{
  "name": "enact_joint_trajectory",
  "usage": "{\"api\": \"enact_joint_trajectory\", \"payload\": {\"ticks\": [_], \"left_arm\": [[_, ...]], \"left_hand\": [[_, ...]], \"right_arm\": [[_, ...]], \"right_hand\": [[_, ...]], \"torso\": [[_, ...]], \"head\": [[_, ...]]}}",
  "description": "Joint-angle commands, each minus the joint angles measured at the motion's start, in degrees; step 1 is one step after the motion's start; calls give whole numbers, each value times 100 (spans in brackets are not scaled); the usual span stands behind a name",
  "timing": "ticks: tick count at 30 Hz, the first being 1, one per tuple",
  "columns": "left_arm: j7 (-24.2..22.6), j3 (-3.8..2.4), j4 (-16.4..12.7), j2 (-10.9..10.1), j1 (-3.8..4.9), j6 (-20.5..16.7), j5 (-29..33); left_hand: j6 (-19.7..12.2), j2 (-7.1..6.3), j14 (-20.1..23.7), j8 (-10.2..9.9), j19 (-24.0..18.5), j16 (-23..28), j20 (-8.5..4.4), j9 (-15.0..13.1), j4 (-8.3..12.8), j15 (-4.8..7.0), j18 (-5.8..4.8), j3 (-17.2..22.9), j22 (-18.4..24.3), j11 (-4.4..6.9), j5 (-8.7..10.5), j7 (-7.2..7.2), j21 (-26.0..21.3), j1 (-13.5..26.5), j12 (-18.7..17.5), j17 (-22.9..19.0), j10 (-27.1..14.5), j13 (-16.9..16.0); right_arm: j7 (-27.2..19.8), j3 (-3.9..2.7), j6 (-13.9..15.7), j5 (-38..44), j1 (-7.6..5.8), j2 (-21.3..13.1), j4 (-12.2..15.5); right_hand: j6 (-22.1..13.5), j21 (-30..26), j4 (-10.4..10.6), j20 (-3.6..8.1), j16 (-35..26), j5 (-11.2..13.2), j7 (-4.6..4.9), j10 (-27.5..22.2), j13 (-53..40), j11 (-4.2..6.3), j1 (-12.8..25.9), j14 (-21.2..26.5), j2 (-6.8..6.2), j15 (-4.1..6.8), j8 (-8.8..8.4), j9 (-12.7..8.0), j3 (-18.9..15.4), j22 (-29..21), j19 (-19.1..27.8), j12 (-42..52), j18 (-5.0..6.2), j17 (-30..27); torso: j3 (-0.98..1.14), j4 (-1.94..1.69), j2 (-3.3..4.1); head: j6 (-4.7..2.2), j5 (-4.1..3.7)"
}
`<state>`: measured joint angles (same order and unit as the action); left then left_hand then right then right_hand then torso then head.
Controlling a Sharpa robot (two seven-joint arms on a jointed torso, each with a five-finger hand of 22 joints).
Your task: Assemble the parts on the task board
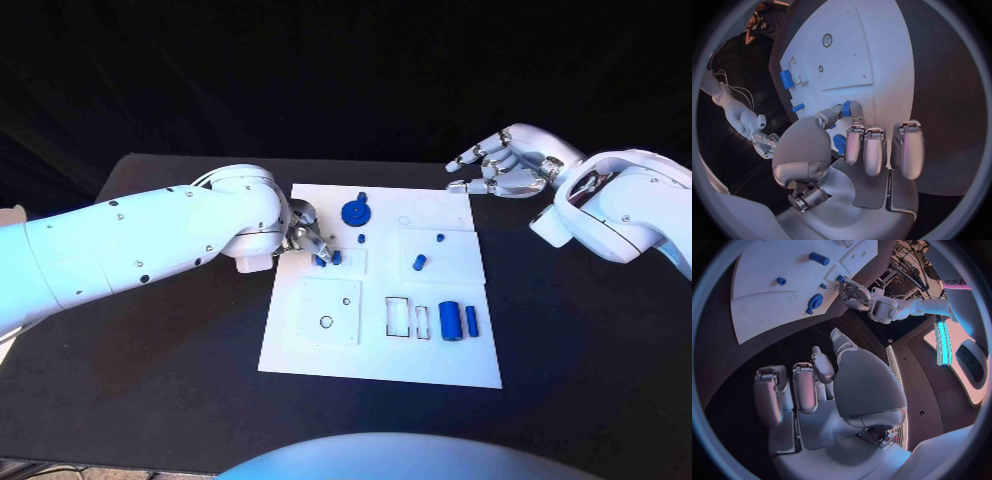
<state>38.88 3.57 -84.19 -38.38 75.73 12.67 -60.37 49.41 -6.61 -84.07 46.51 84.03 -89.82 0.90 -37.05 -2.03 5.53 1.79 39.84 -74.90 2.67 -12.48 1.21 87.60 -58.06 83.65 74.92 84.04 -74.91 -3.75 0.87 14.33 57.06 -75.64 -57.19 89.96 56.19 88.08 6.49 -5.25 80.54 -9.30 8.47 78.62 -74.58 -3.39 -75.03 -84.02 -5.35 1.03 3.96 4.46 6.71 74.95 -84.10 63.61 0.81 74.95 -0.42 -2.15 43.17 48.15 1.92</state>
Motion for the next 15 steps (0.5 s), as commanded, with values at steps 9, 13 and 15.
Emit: {"api": "enact_joint_trajectory", "payload": {"ticks": [9, 13, 15], "left_arm": [[186, 58, -122, -95, -76, -583, -273], [175, 57, -172, -130, -79, -666, -298], [183, 57, -186, -144, -80, -686, -302]], "left_hand": [[-53, 85, -593, 60, 436, -18, -38, -38, 301, 17, -82, 269, -1111, 20, -17, -33, -21, -205, -20, 1508, 192, -764], [-53, 85, -593, 60, 436, -18, -38, -38, 301, 17, -82, 269, -1111, 20, -17, -33, -21, -205, -20, 1508, 192, -764], [-52, 89, -593, 62, 436, -18, -38, -40, 302, 16, -82, 272, -1110, 20, -16, -32, -22, -208, -12, 1508, 197, -773]], "right_arm": [[-19, 0, -80, 24, 2, 11, -5], [-20, 0, -87, 24, 2, 14, -8], [-20, 0, -89, 23, 2, 12, -9]], "right_hand": [[-4, -23, 4, -29, -22, -33, -4, -21, 7, 1, -20, -320, 35, -19, 1, 9, -43, 1041, -247, -35, 39, 257], [-4, -23, 4, -29, -22, -33, -4, -21, 7, 1, -20, -320, 35, -19, 1, 9, -43, 1041, -247, -35, 39, 257], [-4, -23, 4, -29, -22, -33, -4, -21, 7, 1, -20, -320, 35, -19, 1, 9, -43, 1041, -247, -35, 39, 257]], "torso": [[2, -5, -2], [2, 0, -1], [3, -1, -1]], "head": [[11, -3], [15, 8], [17, 7]]}}
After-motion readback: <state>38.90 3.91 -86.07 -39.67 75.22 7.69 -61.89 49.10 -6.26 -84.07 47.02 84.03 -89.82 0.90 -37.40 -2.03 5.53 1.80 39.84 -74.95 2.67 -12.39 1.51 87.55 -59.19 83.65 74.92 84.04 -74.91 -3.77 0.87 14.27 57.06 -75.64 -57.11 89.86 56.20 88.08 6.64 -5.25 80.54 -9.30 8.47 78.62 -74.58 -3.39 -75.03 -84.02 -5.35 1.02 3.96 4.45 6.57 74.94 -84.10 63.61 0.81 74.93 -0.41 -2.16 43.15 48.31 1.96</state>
